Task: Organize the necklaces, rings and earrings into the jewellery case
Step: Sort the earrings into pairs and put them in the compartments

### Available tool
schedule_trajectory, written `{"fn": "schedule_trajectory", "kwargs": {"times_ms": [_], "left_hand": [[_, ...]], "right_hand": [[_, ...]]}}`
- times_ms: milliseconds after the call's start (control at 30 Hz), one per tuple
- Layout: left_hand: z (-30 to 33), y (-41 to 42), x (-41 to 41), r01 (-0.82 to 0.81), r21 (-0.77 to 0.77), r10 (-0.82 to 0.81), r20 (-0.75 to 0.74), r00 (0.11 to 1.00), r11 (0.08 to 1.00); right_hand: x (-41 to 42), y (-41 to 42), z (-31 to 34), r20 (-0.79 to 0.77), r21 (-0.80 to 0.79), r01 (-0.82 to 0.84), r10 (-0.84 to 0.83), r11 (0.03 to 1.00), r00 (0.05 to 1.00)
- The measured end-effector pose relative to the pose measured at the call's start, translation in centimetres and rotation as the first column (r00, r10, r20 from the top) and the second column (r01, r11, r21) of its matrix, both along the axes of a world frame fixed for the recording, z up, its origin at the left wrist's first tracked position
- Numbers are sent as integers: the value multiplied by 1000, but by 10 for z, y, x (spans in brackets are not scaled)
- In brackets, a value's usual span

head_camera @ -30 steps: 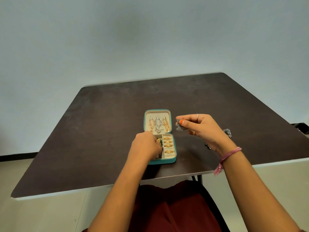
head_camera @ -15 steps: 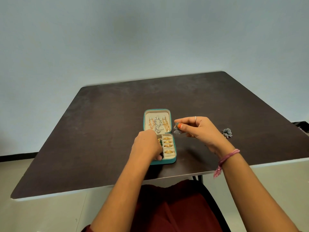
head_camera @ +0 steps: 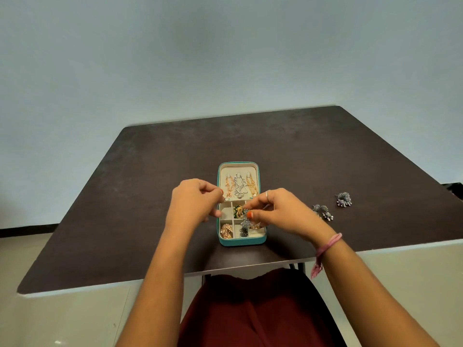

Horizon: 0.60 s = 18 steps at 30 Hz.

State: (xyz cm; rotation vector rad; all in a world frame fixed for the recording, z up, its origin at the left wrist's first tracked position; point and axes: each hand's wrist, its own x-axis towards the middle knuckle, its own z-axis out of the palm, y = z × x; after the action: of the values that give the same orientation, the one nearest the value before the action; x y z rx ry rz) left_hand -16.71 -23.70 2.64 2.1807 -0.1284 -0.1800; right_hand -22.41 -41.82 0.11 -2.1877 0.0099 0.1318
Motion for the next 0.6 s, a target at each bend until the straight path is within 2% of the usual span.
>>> {"fn": "schedule_trajectory", "kwargs": {"times_ms": [267,367,600], "left_hand": [[-44,14,6,-195,-303,176,-87,980,933],[-61,14,5,-231,-350,201,-118,972,908],[-74,13,7,-236,-374,225,-74,972,897]], "right_hand": [[3,19,-4,-49,-151,-10,2,988,999],[3,22,-4,-67,-185,-7,-5,983,998],[6,28,1,-97,-295,-28,-1,955,995]]}}
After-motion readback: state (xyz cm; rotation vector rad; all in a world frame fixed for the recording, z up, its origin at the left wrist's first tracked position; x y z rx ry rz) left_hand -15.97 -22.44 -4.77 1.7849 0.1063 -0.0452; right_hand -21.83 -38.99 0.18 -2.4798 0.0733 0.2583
